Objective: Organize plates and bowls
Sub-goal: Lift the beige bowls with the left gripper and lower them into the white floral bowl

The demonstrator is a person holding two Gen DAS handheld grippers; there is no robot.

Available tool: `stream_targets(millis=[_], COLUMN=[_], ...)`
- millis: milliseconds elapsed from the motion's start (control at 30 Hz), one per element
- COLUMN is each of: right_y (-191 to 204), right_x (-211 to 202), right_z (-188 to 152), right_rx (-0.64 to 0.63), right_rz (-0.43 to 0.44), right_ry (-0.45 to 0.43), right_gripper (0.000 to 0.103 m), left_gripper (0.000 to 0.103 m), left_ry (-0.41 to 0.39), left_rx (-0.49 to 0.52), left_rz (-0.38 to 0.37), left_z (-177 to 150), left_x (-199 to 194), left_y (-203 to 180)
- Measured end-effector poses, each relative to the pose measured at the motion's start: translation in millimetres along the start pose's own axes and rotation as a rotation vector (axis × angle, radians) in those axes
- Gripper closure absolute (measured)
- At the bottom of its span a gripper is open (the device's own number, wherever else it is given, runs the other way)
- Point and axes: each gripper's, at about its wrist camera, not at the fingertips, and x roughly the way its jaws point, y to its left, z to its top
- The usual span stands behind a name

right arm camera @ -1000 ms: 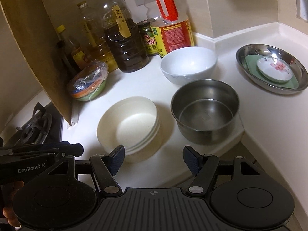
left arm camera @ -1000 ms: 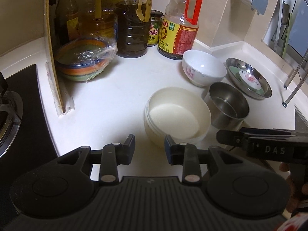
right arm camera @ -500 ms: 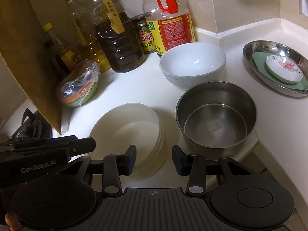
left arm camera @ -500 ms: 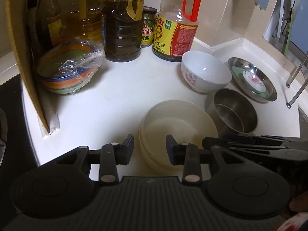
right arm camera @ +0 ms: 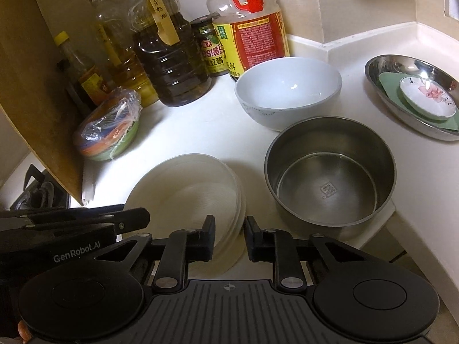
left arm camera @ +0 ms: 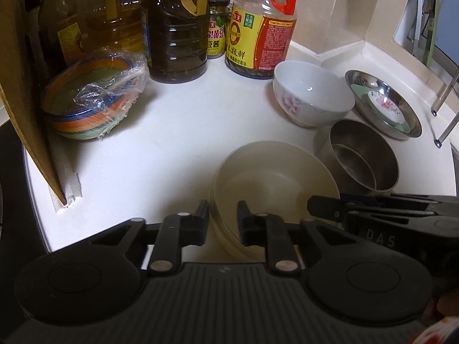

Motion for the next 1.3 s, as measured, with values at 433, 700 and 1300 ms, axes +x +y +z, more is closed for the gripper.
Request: stream_targets(millis=[433,700,1300], right_y=[6,5,-88], right_x=[-15,-36,-21], right_z=[9,46,155], right_rx=[-0.045,-0.074,-0.010], right_rz=[0.004,0.040,0.022], right_ry=[-0.035,-0.082,-0.081], right_gripper=[0.086,0.086,0.086], left_gripper=[0.090,0.090,0.090], left_ry=[-0.065,-0.156,-0.199], left_rx=[-0.016,-0.023,-0.028], left_rz=[-0.004,0.005,-0.039], left_z=[2,37,135], left_x=[-20,-43,19], left_y=[2,-10,-74])
